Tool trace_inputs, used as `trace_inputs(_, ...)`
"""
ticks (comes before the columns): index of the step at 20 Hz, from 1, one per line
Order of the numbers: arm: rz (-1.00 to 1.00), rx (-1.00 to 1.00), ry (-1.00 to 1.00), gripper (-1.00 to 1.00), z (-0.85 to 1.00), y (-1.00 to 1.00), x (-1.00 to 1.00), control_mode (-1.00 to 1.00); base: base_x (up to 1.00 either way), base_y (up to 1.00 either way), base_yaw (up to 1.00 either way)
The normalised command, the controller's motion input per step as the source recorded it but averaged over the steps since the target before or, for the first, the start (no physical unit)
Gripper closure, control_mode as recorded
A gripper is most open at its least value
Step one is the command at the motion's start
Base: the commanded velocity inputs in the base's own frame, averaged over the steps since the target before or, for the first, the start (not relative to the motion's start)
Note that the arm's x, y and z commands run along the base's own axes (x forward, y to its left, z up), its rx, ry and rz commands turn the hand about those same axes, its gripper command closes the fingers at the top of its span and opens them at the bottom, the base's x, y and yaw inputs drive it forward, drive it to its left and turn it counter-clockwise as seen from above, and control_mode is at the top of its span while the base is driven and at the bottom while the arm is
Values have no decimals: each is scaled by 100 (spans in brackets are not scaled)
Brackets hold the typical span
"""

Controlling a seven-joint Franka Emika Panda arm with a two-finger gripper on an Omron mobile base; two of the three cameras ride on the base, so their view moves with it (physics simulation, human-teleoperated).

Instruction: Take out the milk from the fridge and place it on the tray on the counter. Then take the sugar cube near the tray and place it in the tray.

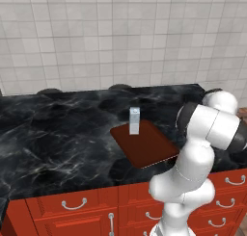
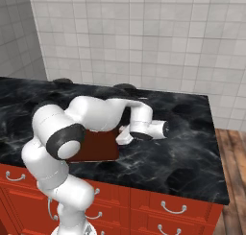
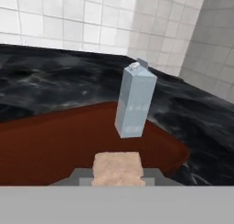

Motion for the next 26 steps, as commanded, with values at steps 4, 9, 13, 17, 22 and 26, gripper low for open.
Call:
trace_inputs(4,0,5,13,100,12,21,-27,-100,0,0,0)
trace_inputs(9,0,2,15,100,20,18,0,-100,0,0,0)
trace_inputs(13,0,0,4,100,2,10,-14,-100,0,0,0)
trace_inputs(17,0,0,0,100,-1,21,-27,-100,0,0,0)
trace_inputs(22,0,0,0,100,-2,39,-19,-100,0,0,0)
trace_inputs(26,0,0,2,100,-10,24,0,-100,0,0,0)
